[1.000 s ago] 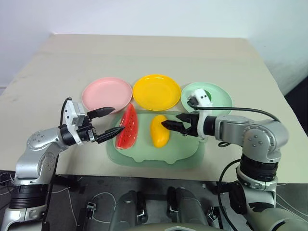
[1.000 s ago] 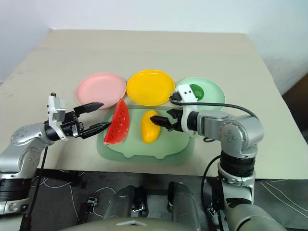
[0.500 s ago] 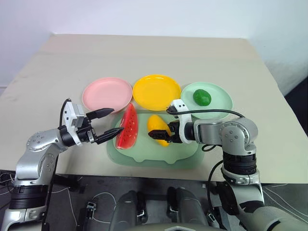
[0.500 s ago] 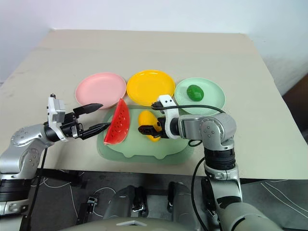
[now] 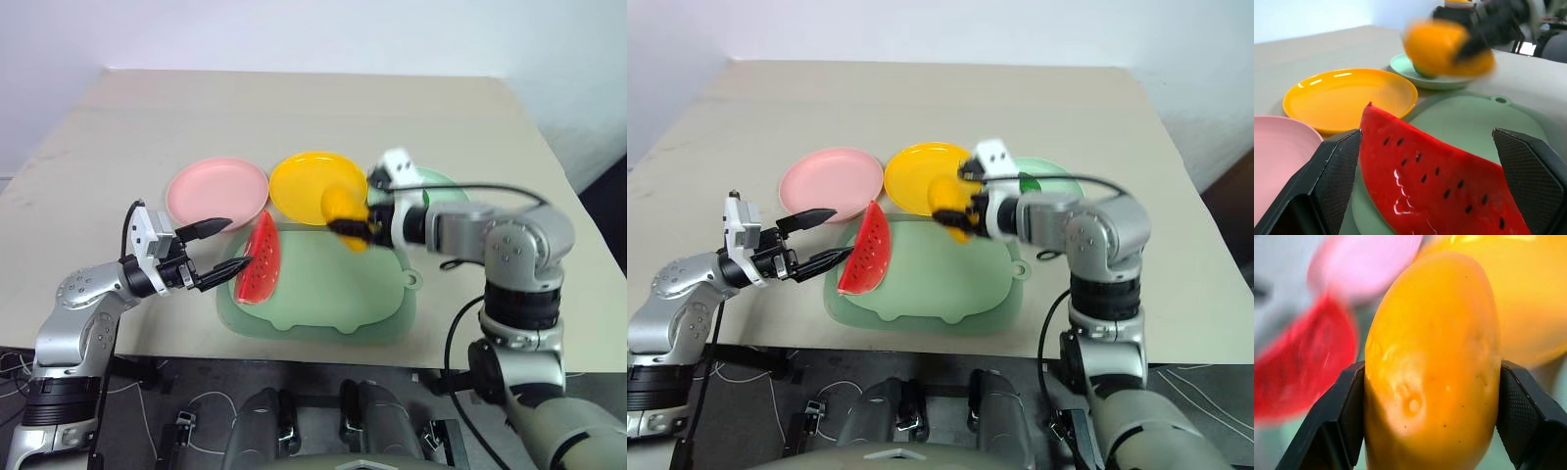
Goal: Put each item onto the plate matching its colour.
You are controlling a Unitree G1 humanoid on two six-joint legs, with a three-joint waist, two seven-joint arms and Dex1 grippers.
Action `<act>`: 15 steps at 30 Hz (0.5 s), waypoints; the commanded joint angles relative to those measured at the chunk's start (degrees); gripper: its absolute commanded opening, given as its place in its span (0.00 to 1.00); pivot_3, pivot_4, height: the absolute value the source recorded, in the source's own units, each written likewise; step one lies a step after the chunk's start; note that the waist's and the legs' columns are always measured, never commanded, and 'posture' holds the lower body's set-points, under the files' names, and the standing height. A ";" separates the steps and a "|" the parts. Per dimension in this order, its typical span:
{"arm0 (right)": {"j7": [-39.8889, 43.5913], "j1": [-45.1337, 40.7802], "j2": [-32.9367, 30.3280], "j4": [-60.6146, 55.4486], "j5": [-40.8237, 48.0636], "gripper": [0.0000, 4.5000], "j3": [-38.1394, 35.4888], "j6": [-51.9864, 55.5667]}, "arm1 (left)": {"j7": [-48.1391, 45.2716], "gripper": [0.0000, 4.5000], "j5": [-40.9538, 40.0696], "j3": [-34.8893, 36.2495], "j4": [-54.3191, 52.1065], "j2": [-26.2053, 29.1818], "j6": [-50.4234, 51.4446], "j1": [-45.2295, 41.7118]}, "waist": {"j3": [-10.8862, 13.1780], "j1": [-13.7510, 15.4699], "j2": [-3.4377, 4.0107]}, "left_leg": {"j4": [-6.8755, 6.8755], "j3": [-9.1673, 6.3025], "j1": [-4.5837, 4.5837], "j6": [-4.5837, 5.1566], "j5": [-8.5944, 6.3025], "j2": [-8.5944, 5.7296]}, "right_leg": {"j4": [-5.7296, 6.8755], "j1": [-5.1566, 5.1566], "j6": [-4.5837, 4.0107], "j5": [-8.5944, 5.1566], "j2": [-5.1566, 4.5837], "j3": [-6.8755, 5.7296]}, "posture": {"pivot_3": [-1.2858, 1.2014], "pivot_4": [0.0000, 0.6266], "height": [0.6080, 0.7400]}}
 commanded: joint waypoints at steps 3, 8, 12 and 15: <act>3.98 -6.75 0.71 19.34 -9.20 0.71 6.29 -16.48 | 0.98 1.00 -0.79 1.25 -2.49 0.37 -0.01 -0.42 | 0.01 -0.47 0.01 | -0.02 0.07 -0.01 -0.01 0.03 0.00 | 0.02 -0.03 0.02 0.01 0.01 0.01 | 0.52 0.24 0.67; 6.77 -11.61 3.37 37.88 -16.44 0.71 9.42 -30.73 | 0.99 1.00 -0.82 1.95 -2.22 1.01 -0.17 -0.40 | 0.01 -1.29 0.01 | -0.02 0.11 -0.02 -0.02 0.05 -0.01 | 0.06 -0.02 0.04 0.02 0.04 0.00 | 0.52 0.24 0.67; 8.29 -16.62 6.20 50.34 -20.06 0.71 9.28 -39.31 | 1.01 1.00 -1.17 2.62 -2.67 1.43 -0.07 0.14 | 0.02 -1.49 0.03 | -0.03 0.13 0.01 -0.04 0.07 0.00 | 0.11 -0.03 0.06 0.01 0.06 0.01 | 0.52 0.24 0.67; 9.44 -20.19 8.64 57.86 -21.67 0.71 8.69 -43.32 | 1.10 1.00 -1.25 2.87 -2.80 1.58 -0.14 0.52 | 0.02 -1.86 0.03 | -0.04 0.15 0.00 -0.07 0.08 0.00 | 0.18 -0.08 0.06 0.00 0.06 0.03 | 0.52 0.24 0.67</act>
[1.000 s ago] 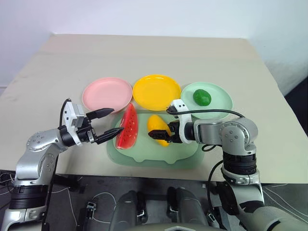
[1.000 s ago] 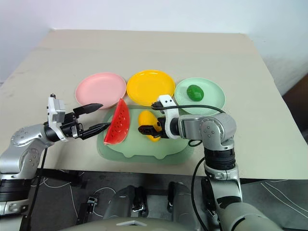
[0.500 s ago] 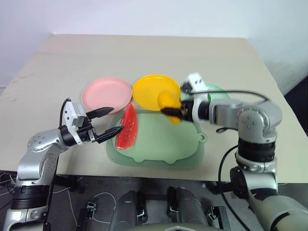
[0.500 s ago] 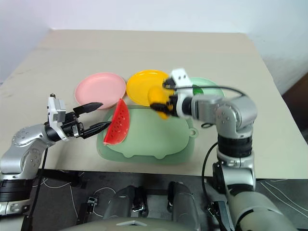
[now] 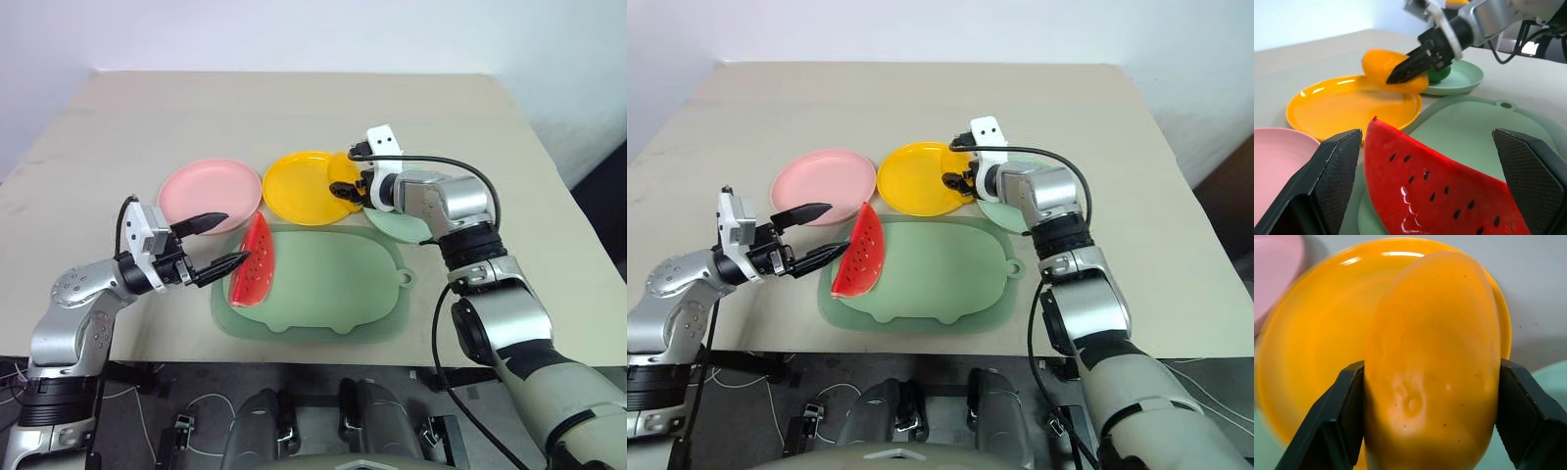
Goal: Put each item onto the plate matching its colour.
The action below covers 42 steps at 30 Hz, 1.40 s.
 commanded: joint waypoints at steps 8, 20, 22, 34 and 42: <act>1.22 -10.62 8.29 17.13 -4.97 0.79 -1.89 -12.09 | 2.47 1.00 -0.75 1.22 -4.29 0.51 1.03 0.45 | 0.00 -0.91 0.00 | -0.01 -0.02 0.00 -0.03 0.01 -0.01 | 0.10 -0.02 0.00 -0.01 -0.02 0.00 | 0.52 0.24 0.67; 6.56 -6.59 4.93 2.81 -3.89 0.99 -4.59 -10.94 | 5.21 1.00 -2.32 2.43 -6.00 0.32 3.39 -0.33 | 0.00 -0.78 0.01 | -0.01 -0.03 -0.01 -0.04 0.02 -0.01 | 0.13 -0.05 0.00 -0.01 -0.04 0.01 | 0.52 0.24 0.67; 8.82 -1.07 2.59 -10.95 -1.24 0.99 -4.78 -4.07 | 6.15 1.00 -3.42 3.24 -7.06 0.39 4.40 -0.37 | -0.01 -0.40 -0.02 | -0.01 -0.06 -0.02 -0.04 0.02 -0.04 | 0.12 -0.04 0.00 -0.01 -0.10 0.01 | 0.52 0.24 0.67; 9.52 21.93 -4.31 -54.03 8.13 0.99 -5.38 15.64 | 19.04 1.00 -6.99 4.81 -21.77 -0.02 13.90 3.72 | -0.03 -0.21 -0.04 | 0.00 -0.15 0.11 -0.11 0.05 -0.02 | 0.18 0.06 -0.01 0.00 -0.09 0.02 | 0.52 0.24 0.67; 9.33 25.69 -7.54 -56.08 8.08 0.99 -4.11 15.01 | 34.09 1.00 -6.18 5.85 -29.51 -1.14 23.34 6.83 | -0.03 0.65 -0.06 | 0.04 -0.15 0.12 -0.11 0.05 -0.03 | 0.16 0.10 -0.01 -0.01 -0.08 0.02 | 0.52 0.24 0.67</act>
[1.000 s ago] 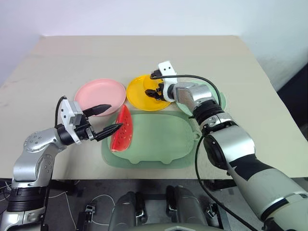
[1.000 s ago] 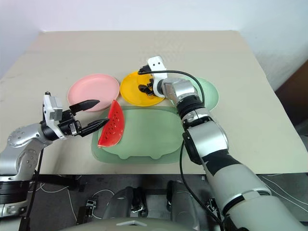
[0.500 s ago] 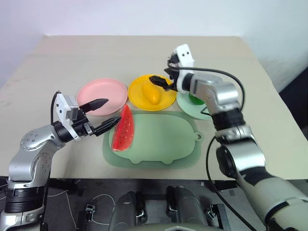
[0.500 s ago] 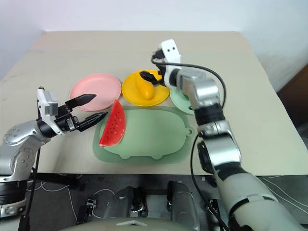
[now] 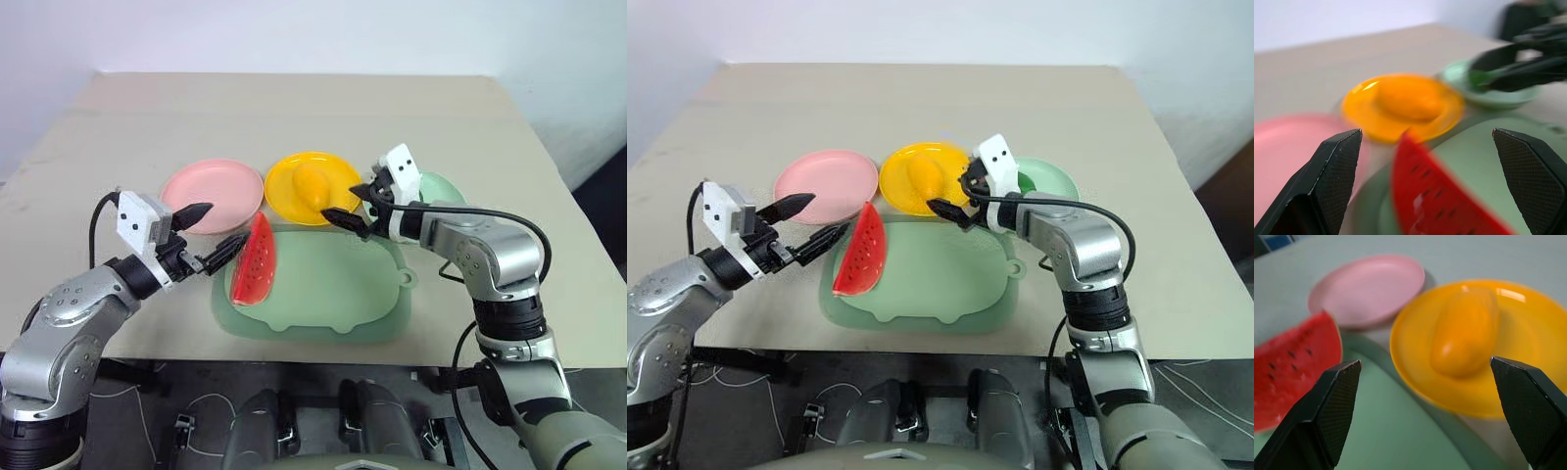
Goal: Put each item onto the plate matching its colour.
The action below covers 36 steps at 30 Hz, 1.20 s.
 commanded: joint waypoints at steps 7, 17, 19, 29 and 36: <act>1.26 -1.97 -2.07 -0.36 0.94 0.99 -1.14 -2.82 | 10.10 1.00 -3.42 1.02 -11.80 -3.07 6.17 3.20 | -0.01 0.09 -0.02 | 0.02 -0.01 0.00 0.00 0.00 0.00 | -0.02 0.04 0.00 0.00 0.01 -0.01 | 0.52 0.24 0.67; 2.73 -1.97 -4.09 0.85 0.13 0.99 -0.86 -6.10 | 24.19 1.00 -1.99 -2.72 -13.49 -6.38 16.10 0.27 | -0.01 0.35 -0.03 | 0.09 -0.03 0.01 0.01 0.00 0.00 | -0.02 0.10 0.00 0.00 0.02 -0.01 | 0.52 0.24 0.67; 2.07 -2.42 -3.47 1.12 -0.09 0.99 -0.80 -6.63 | 23.72 1.00 -1.20 -4.35 -13.52 -6.54 15.77 0.00 | -0.01 0.40 -0.03 | 0.10 -0.03 0.01 0.01 0.00 0.00 | -0.02 0.11 0.00 0.00 0.02 -0.02 | 0.52 0.24 0.67; 0.57 -1.76 -3.76 0.88 -0.32 0.99 -0.93 -7.34 | 25.25 1.00 -1.20 -7.41 -11.77 -6.86 21.38 -2.40 | -0.01 0.53 -0.02 | 0.11 -0.04 0.00 0.00 0.00 0.00 | -0.01 0.10 0.00 0.00 0.02 -0.02 | 0.52 0.24 0.67; -0.17 -1.44 -3.75 0.30 -0.51 0.99 -0.74 -7.13 | 26.41 1.00 -3.23 -7.64 -9.02 -9.13 28.65 -5.07 | -0.01 1.00 -0.03 | 0.15 -0.04 0.00 0.01 0.00 0.00 | 0.01 0.11 0.00 0.00 0.03 -0.02 | 0.52 0.24 0.67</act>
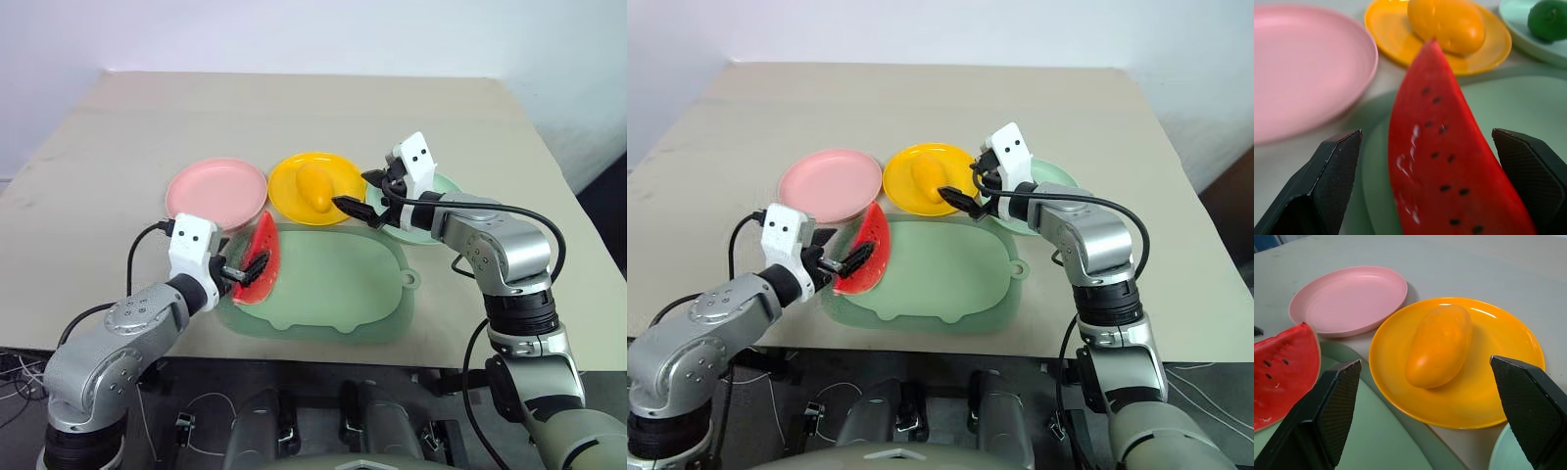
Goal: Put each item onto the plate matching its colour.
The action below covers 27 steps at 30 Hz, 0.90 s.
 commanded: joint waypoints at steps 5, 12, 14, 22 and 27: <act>-0.98 -0.32 -0.38 -1.96 -0.07 0.99 -0.57 -0.87 | -2.22 1.00 -0.67 -0.83 2.17 1.18 5.05 -2.47 | 0.00 0.66 0.00 | 0.03 0.00 0.00 0.00 0.00 0.00 | 0.01 0.00 0.00 0.00 0.00 0.00 | 0.52 0.24 0.67; -2.90 0.32 -0.39 -2.13 -0.64 0.99 -0.96 -0.46 | -3.93 1.00 -1.77 -0.91 3.46 1.24 8.53 -4.61 | 0.00 0.83 0.00 | 0.09 -0.01 -0.02 -0.01 -0.01 0.00 | 0.01 0.02 0.00 0.00 -0.03 0.00 | 0.52 0.24 0.67; -3.44 0.51 -0.38 -2.27 -0.69 1.00 -1.16 -0.35 | -4.08 0.91 -1.94 -0.45 3.80 0.91 9.26 -5.69 | 0.00 0.83 0.00 | 0.08 -0.02 -0.02 -0.01 -0.01 0.00 | 0.01 0.01 -0.01 0.00 -0.02 0.00 | 0.52 0.24 0.67; -4.42 0.73 -0.69 -2.41 -0.61 1.00 -1.37 -0.34 | -5.01 0.74 -1.62 -0.28 3.99 0.67 10.90 -7.34 | 0.00 0.77 0.00 | 0.10 -0.02 -0.02 0.00 -0.01 0.01 | 0.02 0.01 0.00 0.00 0.00 0.00 | 0.52 0.24 0.67; -4.69 0.74 -0.83 -2.36 -0.54 1.00 -1.49 -0.45 | -6.15 0.74 -2.21 1.82 3.98 1.42 10.79 -8.96 | 0.00 0.83 0.00 | 0.11 -0.03 -0.02 -0.01 -0.01 0.00 | 0.02 0.02 0.00 0.00 -0.01 0.00 | 0.52 0.24 0.67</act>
